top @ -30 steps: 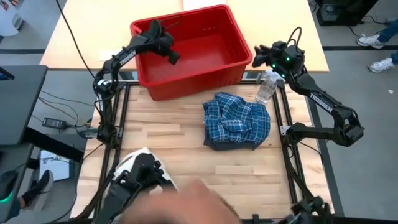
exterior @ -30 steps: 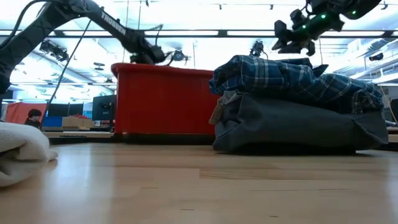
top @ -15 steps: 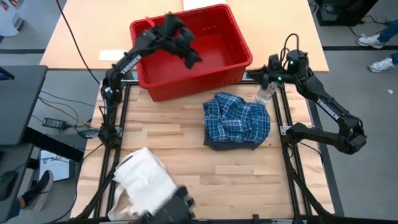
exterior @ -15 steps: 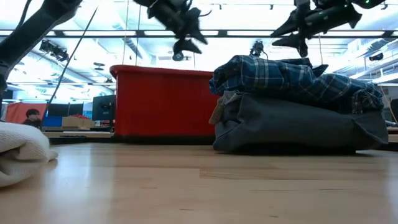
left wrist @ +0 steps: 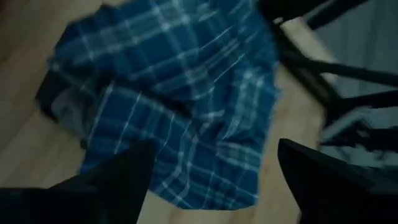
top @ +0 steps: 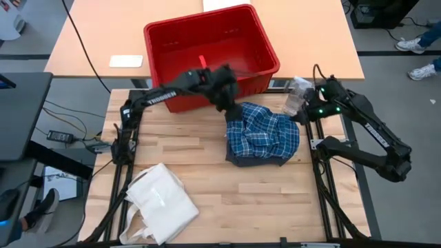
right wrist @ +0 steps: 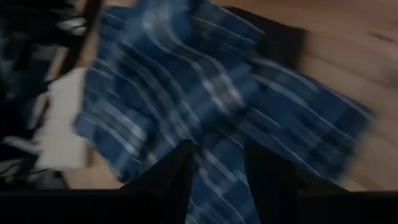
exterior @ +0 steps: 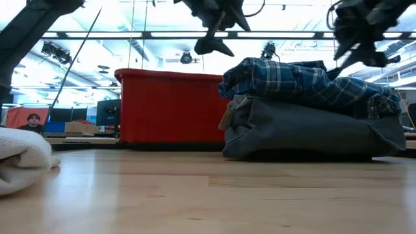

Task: Fold Laundry from Bin
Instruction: Put the folded stacked clothes into the red laundry bin

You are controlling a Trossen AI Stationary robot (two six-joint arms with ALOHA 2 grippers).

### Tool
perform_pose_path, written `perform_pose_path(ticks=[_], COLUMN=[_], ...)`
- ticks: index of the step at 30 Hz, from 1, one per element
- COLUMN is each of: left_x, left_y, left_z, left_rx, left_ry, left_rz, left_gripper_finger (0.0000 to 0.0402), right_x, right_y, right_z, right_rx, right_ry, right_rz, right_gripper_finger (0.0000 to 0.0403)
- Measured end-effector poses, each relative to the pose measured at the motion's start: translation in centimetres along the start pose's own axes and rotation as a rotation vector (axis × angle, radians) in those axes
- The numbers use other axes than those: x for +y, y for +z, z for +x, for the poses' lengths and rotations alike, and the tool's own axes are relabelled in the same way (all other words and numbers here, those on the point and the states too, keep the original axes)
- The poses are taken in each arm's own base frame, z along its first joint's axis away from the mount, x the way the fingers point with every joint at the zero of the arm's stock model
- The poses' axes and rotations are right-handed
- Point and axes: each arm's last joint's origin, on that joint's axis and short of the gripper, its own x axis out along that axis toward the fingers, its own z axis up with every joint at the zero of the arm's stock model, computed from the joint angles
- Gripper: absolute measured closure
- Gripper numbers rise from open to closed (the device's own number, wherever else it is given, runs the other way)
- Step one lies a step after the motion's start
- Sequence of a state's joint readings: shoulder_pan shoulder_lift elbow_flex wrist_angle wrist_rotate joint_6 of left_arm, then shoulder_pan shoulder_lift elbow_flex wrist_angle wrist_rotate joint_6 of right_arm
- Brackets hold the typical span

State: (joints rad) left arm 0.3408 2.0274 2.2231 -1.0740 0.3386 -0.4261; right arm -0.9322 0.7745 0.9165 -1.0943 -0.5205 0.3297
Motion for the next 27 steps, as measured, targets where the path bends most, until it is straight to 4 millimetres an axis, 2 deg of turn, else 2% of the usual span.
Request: perform_pose_path(ticks=[3, 6, 10, 15, 20, 27], left_x=[-1.1, -1.0, -0.1, 1.8, 3.8, 5.6], left_y=[-1.6, -3.4, -5.4, -6.9, -8.7, -10.1], left_z=[1.9, 4.1, 7.5, 11.3, 13.6, 15.6], left_rx=[0.033, 0.107, 0.156, 0.112, 0.104, 0.03], left_ry=[0.084, 0.13, 0.148, 0.078, 0.065, -0.046], left_rz=[-0.038, -0.089, -0.142, -0.241, -0.319, -0.369], left_gripper_finger=[0.005, 0.0049, 0.0049, 0.0049, 0.0049, 0.0049], right_x=[-0.4, -1.2, -2.4, -3.8, -5.0, -6.2], right_y=[-1.3, -2.4, -3.7, -5.1, -6.0, -6.4], right_z=[-0.2, 0.6, 2.4, 4.5, 5.9, 7.5], right_rx=[0.015, 0.068, 0.138, 0.142, 0.133, 0.106], right_ry=[-0.073, -0.088, -0.089, -0.005, 0.024, -0.059], right_rz=[0.016, 0.042, 0.076, 0.01, 0.027, 0.202], right_gripper_finger=[0.0251, 0.0251, 0.0251, 0.0236, 0.0172, 0.0052])
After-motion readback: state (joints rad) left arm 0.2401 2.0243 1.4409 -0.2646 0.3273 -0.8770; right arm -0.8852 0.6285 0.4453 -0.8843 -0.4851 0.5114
